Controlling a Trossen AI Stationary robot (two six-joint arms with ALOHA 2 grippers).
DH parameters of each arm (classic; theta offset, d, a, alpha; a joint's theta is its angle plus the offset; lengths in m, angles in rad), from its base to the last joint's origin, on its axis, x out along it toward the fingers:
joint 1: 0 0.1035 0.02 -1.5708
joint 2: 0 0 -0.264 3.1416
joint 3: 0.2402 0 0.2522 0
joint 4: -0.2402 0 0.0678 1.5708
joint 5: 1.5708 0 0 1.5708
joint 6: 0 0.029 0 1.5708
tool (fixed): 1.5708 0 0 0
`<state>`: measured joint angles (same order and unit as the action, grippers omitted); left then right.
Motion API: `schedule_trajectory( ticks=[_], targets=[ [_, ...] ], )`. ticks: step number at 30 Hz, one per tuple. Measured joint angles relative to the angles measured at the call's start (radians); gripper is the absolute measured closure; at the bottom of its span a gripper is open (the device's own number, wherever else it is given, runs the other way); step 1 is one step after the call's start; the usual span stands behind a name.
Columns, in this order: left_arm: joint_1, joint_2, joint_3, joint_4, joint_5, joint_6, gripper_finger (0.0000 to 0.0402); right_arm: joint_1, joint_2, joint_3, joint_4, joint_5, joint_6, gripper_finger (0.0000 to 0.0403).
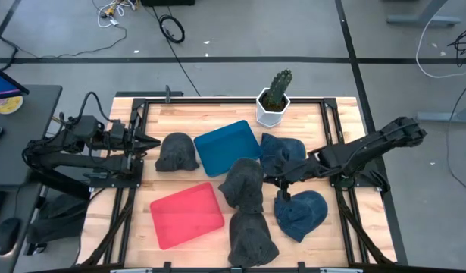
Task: Pick & Place hat
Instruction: Put the middle gray cap into the blue bin
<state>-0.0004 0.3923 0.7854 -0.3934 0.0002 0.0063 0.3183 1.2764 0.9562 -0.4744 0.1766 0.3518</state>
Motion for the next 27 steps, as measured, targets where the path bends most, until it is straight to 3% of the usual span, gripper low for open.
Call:
schedule_trajectory(
  ticks=[9,22,27],
  targets=[
    [0.0,0.0,0.0,0.0,0.0,0.0,0.0371,-0.035,0.097,0.0,0.02,-0.027,-0.055,0.0335],
    [0.0,0.0,0.0,0.0,0.0,0.0,0.0371,-0.112,0.225,-0.001,0.103,-0.028,-0.099,0.015],
    [0.0,0.0,0.0,0.0,0.0,0.0,0.0371,-0.132,0.3,-0.002,0.157,-0.038,-0.077,0.0116]
  ],
)
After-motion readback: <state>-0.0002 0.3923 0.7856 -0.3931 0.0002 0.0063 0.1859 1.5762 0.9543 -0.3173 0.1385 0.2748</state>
